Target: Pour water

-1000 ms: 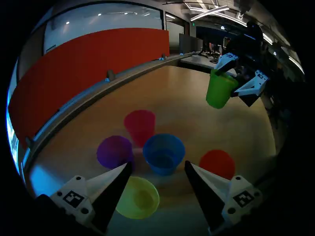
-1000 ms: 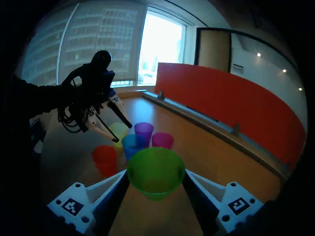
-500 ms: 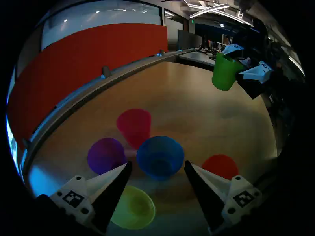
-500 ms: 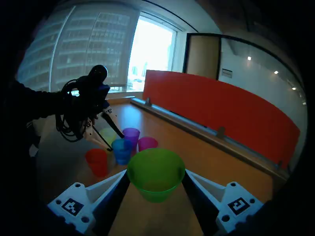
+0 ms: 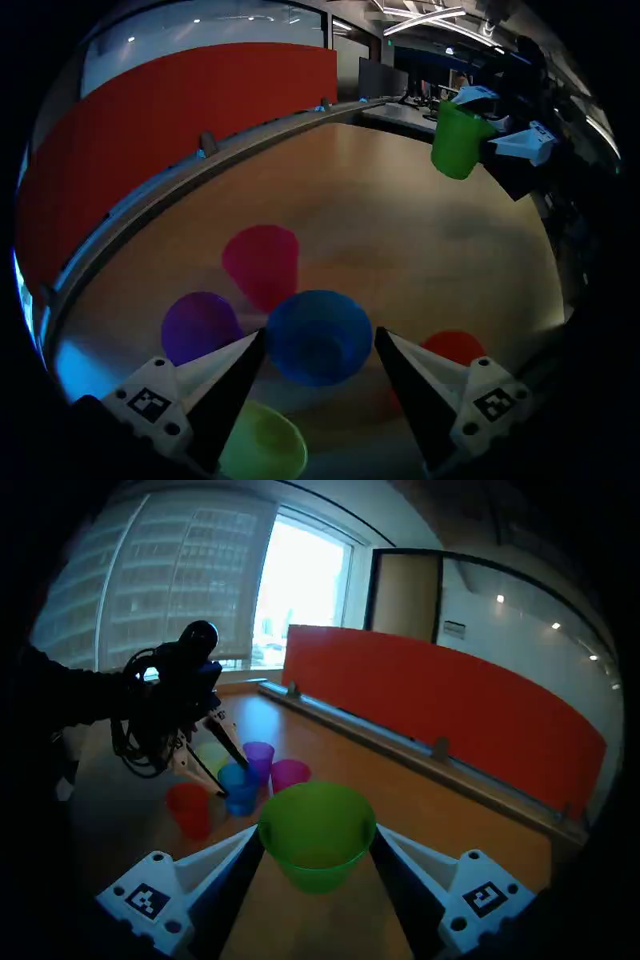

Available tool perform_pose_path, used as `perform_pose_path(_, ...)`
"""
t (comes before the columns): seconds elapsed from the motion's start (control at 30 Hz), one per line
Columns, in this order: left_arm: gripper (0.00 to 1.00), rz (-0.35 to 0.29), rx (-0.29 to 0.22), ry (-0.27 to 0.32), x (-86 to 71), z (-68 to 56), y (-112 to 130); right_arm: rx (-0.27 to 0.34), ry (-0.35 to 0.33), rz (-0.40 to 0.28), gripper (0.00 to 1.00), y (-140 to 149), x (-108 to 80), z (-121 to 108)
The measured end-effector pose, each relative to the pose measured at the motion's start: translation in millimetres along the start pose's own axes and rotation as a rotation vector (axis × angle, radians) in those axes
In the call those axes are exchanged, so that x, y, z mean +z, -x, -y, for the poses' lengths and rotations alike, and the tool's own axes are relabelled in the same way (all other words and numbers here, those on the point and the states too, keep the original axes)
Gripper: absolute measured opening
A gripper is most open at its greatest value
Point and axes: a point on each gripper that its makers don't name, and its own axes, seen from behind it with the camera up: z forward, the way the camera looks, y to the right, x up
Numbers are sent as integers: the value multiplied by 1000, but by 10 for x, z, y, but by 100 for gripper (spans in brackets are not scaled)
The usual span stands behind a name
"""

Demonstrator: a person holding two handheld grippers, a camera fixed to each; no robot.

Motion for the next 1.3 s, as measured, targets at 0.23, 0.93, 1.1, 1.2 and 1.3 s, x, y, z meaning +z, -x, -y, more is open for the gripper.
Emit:
perform_pose_path(0.23,99,2,10,-15,65,32,-4,3,5,2,92,34,-16,-21)
perform_pose_path(0.93,89,13,10,-10,56,11,35,-1,10,7,92,8,-37,-3)
perform_pose_path(1.1,89,-9,6,-12,-3,22,-15,4,12,5,92,17,-36,-11)
perform_pose_path(1.2,89,-29,0,-17,-69,38,-75,4,12,5,92,13,-34,-4)
perform_pose_path(1.3,89,-52,-7,-24,-148,45,-144,1,10,4,92,-15,-37,17)
